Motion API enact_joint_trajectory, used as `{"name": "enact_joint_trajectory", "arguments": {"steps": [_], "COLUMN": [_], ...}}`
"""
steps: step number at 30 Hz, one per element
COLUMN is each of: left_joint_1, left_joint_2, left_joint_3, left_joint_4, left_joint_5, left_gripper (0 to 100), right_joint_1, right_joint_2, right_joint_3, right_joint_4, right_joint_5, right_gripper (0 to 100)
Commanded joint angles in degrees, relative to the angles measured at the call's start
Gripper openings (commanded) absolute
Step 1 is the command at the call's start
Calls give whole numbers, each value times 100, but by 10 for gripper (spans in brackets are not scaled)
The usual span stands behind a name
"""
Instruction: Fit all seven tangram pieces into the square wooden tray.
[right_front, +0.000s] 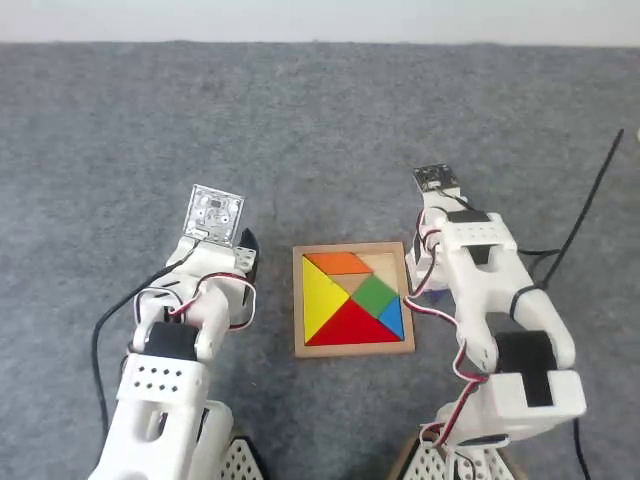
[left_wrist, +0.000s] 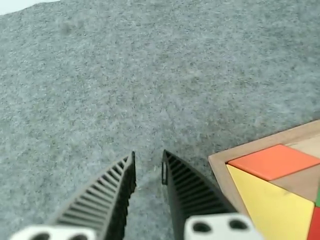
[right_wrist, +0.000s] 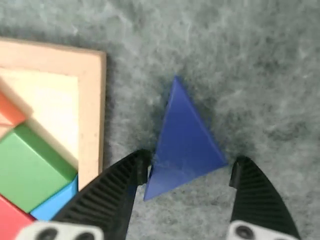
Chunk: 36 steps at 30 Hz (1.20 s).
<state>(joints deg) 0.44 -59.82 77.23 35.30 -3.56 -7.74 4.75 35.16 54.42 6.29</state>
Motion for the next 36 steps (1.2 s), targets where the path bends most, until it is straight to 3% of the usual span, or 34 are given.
{"name": "enact_joint_trajectory", "arguments": {"steps": [1,6,13,26,30,36], "left_joint_1": [-26,-26,-26,-26,-26,-26], "left_joint_2": [-35,-35,-35,-35,-35,-35], "left_joint_3": [-57,-57,-57,-57,-57,-57], "left_joint_4": [-158,-158,-158,-158,-158,-158], "left_joint_5": [-62,-62,-62,-62,-62,-62], "left_gripper": [87,87,87,87,87,87], "right_joint_1": [-84,-84,-84,4,13,-4], "right_joint_2": [48,48,75,31,57,110], "right_joint_3": [-273,-273,-343,-774,-1240,-1407], "right_joint_4": [-13,-4,-31,488,840,655], "right_joint_5": [70,53,26,79,756,1653], "right_gripper": [263,257,58,80,87,263]}}
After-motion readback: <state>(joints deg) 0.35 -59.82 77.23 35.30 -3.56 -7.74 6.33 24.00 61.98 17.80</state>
